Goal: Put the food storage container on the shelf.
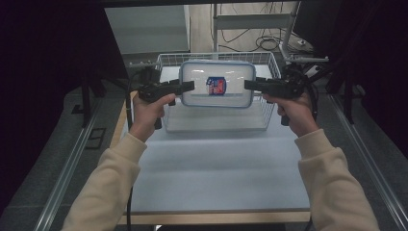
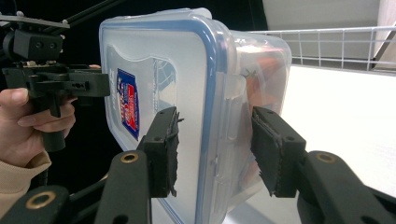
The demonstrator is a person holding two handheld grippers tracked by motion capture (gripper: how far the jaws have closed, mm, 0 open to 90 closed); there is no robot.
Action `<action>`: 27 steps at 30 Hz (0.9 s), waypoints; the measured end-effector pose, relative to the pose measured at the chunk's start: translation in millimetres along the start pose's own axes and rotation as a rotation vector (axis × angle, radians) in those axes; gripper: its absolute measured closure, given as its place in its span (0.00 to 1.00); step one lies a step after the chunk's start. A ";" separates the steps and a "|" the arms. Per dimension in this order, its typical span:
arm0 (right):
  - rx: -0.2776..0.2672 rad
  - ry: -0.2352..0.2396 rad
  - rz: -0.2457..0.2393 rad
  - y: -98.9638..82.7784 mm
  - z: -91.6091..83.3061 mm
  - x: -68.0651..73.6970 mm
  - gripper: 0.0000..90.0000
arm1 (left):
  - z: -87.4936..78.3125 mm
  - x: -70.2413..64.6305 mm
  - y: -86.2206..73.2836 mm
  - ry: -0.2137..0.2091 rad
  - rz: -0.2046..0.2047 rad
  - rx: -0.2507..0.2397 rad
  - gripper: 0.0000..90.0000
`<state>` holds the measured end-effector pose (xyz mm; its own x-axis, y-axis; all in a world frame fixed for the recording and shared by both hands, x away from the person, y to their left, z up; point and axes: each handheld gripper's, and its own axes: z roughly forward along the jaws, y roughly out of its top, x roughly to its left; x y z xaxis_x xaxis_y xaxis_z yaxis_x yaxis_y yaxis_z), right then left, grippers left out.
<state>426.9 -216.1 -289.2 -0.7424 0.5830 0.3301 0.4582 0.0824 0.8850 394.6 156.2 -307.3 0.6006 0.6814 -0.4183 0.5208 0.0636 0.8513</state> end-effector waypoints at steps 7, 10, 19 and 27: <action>0.022 -0.006 0.010 11.6 7.7 -9.1 0.58 | 10.1 11.5 10.8 0.000 -0.031 -0.006 0.45; 0.039 -0.017 0.020 21.4 13.6 -15.9 0.58 | 16.3 18.3 17.0 -0.006 -0.049 -0.003 0.44; 0.071 -0.010 0.052 32.2 25.1 -36.3 0.58 | 33.3 33.7 26.4 -0.001 -0.055 0.032 0.44; 0.112 -0.008 0.085 33.1 35.1 -50.7 0.58 | 43.1 44.2 27.6 -0.001 -0.078 0.071 0.44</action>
<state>496.8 -214.5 -288.1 -0.6944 0.5985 0.3994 0.5716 0.1217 0.8115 461.7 156.5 -315.9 0.5566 0.6760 -0.4829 0.6078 0.0649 0.7914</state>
